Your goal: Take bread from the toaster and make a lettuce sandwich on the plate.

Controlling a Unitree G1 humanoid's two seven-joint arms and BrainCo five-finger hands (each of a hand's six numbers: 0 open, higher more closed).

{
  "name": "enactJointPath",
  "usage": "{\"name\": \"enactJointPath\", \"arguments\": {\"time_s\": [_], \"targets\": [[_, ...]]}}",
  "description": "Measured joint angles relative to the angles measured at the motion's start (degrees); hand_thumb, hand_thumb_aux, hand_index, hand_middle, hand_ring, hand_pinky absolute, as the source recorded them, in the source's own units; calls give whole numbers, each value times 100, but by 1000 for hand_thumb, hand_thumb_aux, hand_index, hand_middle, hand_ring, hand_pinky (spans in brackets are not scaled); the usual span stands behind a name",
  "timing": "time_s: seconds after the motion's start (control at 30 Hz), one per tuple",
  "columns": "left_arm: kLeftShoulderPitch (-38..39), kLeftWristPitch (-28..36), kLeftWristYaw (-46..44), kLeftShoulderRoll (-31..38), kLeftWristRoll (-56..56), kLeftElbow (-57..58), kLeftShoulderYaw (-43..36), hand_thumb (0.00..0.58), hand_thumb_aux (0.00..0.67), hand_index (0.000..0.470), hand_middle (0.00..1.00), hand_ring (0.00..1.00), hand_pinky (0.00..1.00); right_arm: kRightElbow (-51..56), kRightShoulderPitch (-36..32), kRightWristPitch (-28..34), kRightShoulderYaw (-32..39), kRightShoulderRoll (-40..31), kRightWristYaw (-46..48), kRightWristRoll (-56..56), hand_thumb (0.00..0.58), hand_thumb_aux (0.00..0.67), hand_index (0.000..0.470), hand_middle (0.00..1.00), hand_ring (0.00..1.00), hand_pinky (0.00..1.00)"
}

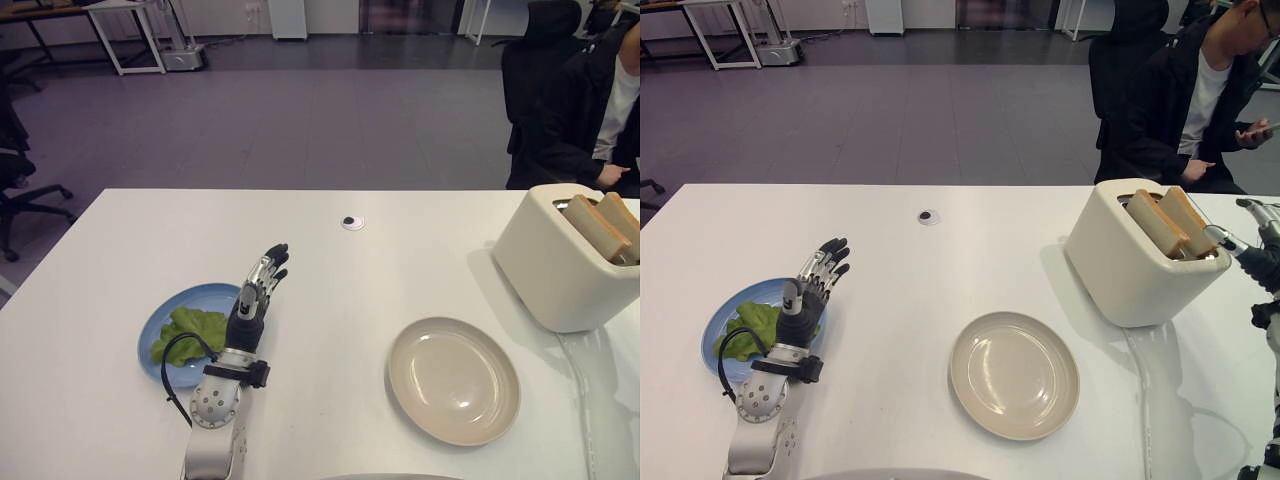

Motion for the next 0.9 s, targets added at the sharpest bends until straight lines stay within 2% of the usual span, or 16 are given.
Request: {"name": "enactJointPath", "arguments": {"time_s": [0.07, 0.17, 0.2, 0.27, 0.33, 0.37, 0.4, 0.43, 0.53, 0.6, 0.63, 0.67, 0.7, 0.73, 0.9], "targets": [[29, -2, -19, 1, -29, -21, 2, 0, 0, 0, 0, 0, 0, 324, -156, -134, 89, -84, -88, -2, 75, 45, 31, 0, 0, 0], [94, -3, -27, 3, -57, -47, 5, 0, 0, 0, 0, 0, 0, 698, -357, -318, 325, -179, -237, -11, 100, 60, 42, 0, 0, 0], [97, -2, -29, 3, -60, -64, 6, 0, 0, 0, 0, 0, 0, 749, -367, -354, 436, -177, -272, -63, 132, 81, 57, 0, 0, 0], [105, -2, -34, 6, -63, -108, 7, 0, 0, 0, 0, 0, 0, 784, -396, -396, 621, -157, -318, -110, 144, 89, 63, 0, 0, 0], [117, -2, -41, 11, -67, -130, 13, 0, 0, 0, 0, 0, 0, 836, -434, -403, 777, -99, -378, -118, 190, 121, 85, 0, 0, 0], [128, -2, -44, 12, -68, -138, 17, 0, 0, 0, 0, 0, 0, 880, -455, -401, 844, -73, -404, -122, 244, 160, 112, 0, 0, 0], [133, -2, -47, 13, -70, -152, 19, 0, 0, 0, 0, 0, 0, 925, -468, -400, 912, -62, -424, -130, 331, 231, 162, 0, 0, 0], [138, -1, -49, 15, -83, -174, 22, 0, 0, 0, 0, 0, 0, 1001, -490, -396, 965, -53, -460, -160, 443, 344, 241, 0, 0, 0], [153, -1, -52, 17, -120, -210, 27, 0, 0, 0, 0, 0, 0, 1158, -676, -451, 1016, -82, -569, -150, 493, 410, 288, 0, 0, 0], [178, -1, -52, 20, -128, -232, 35, 0, 0, 0, 0, 0, 0, 1175, -727, -482, 1069, -86, -588, -143, 498, 418, 293, 0, 0, 0], [186, -1, -52, 20, -151, -232, 36, 0, 0, 0, 0, 0, 0, 1172, -736, -489, 1099, -86, -603, -142, 514, 444, 311, 0, 0, 0], [189, -1, -52, 20, -161, -236, 39, 0, 0, 0, 0, 0, 0, 1155, -743, -494, 1119, -86, -606, -142, 560, 547, 383, 0, 0, 0], [192, -1, -52, 21, -162, -240, 41, 0, 0, 0, 0, 0, 0, 1101, -745, -498, 1144, -83, -610, -134, 578, 633, 444, 0, 0, 0], [194, 0, -52, 23, -164, -242, 43, 0, 0, 0, 0, 0, 0, 1038, -744, -500, 1160, -70, -612, -111, 580, 670, 470, 0, 0, 0], [198, 1, -51, 28, -163, -254, 46, 0, 0, 0, 0, 0, 0, 431, -591, -338, 1127, 51, -461, 72, 580, 670, 470, 0, 0, 0]]}}
